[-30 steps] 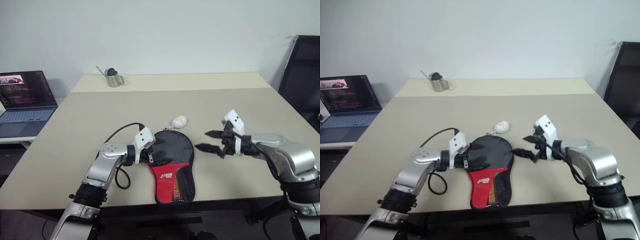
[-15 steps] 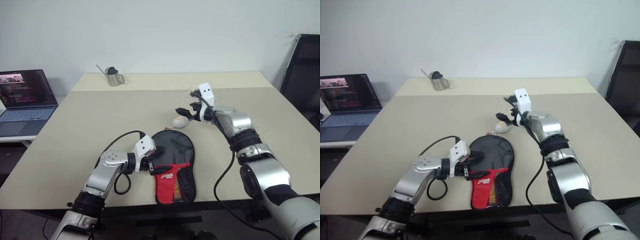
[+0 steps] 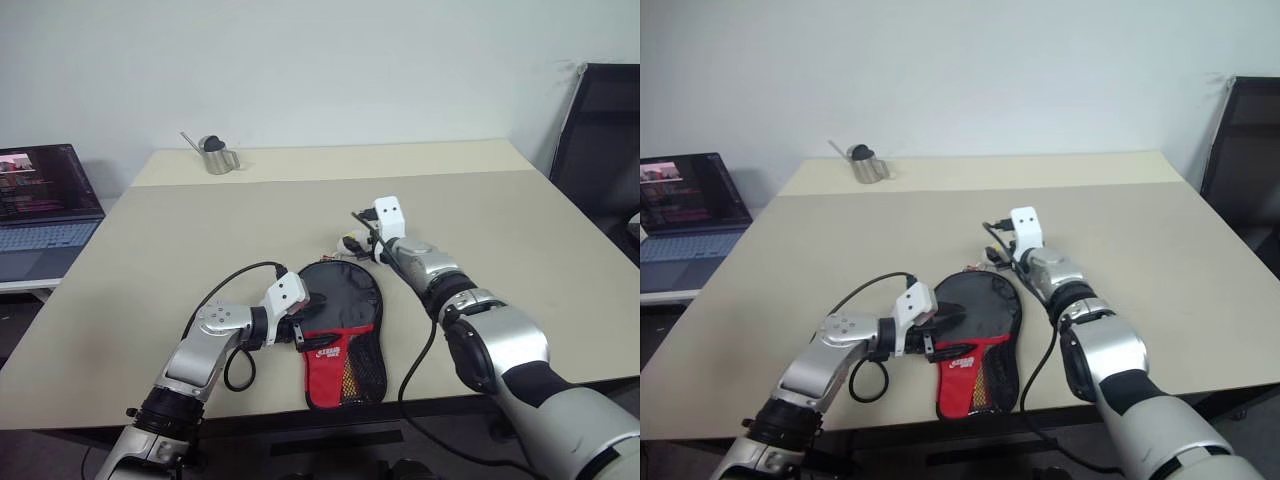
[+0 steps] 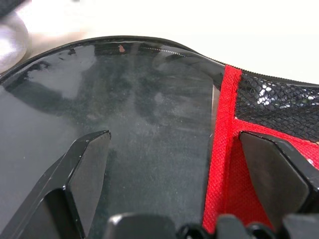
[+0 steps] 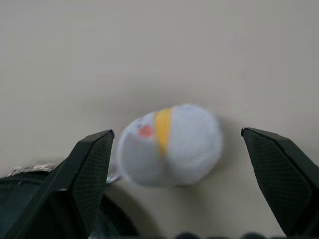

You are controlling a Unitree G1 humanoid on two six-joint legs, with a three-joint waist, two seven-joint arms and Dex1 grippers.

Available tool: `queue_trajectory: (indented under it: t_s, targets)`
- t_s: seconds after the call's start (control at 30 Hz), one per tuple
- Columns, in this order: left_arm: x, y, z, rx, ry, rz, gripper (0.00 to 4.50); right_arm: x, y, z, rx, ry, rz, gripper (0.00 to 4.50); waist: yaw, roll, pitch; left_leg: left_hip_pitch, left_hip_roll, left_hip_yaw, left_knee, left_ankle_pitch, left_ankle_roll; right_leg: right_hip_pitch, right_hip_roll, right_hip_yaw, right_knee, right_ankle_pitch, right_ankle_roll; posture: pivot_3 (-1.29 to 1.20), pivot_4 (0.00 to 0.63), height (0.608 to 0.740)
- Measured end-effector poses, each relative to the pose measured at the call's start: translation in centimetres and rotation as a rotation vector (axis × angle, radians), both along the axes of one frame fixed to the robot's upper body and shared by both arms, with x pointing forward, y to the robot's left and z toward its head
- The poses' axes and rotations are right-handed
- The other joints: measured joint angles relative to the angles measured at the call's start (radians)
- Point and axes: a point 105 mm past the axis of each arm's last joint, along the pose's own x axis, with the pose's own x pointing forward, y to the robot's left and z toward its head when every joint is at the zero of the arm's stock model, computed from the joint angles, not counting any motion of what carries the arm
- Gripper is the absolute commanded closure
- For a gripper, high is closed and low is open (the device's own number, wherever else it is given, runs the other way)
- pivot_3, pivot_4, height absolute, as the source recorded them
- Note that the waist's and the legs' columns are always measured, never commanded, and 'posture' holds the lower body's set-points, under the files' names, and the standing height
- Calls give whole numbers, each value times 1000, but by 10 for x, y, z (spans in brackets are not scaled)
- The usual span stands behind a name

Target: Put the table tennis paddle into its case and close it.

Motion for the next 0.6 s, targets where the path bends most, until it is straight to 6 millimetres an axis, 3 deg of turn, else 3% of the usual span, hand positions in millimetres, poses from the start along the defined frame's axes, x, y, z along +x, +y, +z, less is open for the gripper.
queue_trajectory:
  t_s: [0.03,0.13,0.37,0.53,0.6]
  targets:
    - [-1,1,0,3,1,1,34,-1,4,-2,-1,5,3,0,0,0,0,0,0,0,0,0,0,-1,0,1,0,0,0,0,150,740]
    - [-3,3,0,12,1,8,0,-3,10,-5,-9,12,-1,600,0,0,0,0,0,0,0,0,0,-1,0,2,0,0,0,0,150,740]
    - [-6,8,-1,10,6,32,0,0,5,-7,-146,-41,-40,3073,-1,0,0,1,1,2,-1,0,1,-3,3,5,1,0,0,0,150,740]
    - [-3,9,-1,9,2,45,0,0,0,-11,-213,-63,-52,4436,-1,0,0,1,1,3,-1,0,1,-3,3,6,1,0,0,0,150,740]
    - [3,10,-1,10,4,56,0,0,-1,-12,-227,-73,-51,4480,-1,0,0,1,1,3,-1,-1,2,-3,3,6,2,1,-1,0,150,740]
